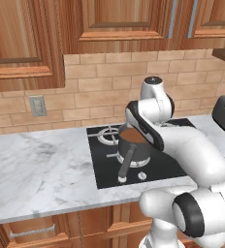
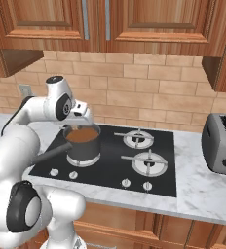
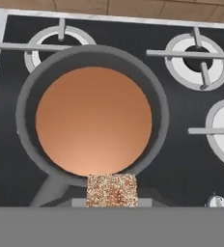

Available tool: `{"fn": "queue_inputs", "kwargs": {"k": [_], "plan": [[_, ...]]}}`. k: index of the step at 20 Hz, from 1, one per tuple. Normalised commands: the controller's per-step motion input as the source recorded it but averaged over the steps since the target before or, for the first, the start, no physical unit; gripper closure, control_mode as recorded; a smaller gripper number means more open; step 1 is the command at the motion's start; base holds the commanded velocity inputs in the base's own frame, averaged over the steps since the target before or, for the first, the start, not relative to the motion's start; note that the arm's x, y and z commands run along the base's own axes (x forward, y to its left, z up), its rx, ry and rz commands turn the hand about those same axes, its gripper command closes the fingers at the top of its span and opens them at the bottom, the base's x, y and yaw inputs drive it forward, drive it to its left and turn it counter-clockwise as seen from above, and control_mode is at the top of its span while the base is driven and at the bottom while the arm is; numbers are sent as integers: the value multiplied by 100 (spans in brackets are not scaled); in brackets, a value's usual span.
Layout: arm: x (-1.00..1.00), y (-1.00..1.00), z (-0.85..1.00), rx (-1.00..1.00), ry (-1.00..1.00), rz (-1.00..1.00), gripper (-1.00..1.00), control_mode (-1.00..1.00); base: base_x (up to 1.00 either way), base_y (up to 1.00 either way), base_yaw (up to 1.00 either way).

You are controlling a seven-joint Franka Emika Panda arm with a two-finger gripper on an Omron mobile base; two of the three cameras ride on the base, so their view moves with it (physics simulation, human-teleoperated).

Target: Pick up the sugar cube(s) and place them in the saucepan with hot chocolate.

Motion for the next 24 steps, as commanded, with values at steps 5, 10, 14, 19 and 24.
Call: {"fn": "queue_inputs", "kwargs": {"k": [5, 10, 14, 19, 24], "plan": [[33, 0, -14, 0, 10, 12, 100, -100, 0, 0, 0], [7, 1, -31, -1, 12, 10, 100, -100, 0, 0, 0], [8, 1, -41, -1, 7, 12, 100, -100, 0, 0, 0], [2, 5, -15, 0, 4, 3, -100, -100, 0, 0, 0], [0, 7, 0, 0, 7, 0, -100, -100, 0, 0, 0]]}}
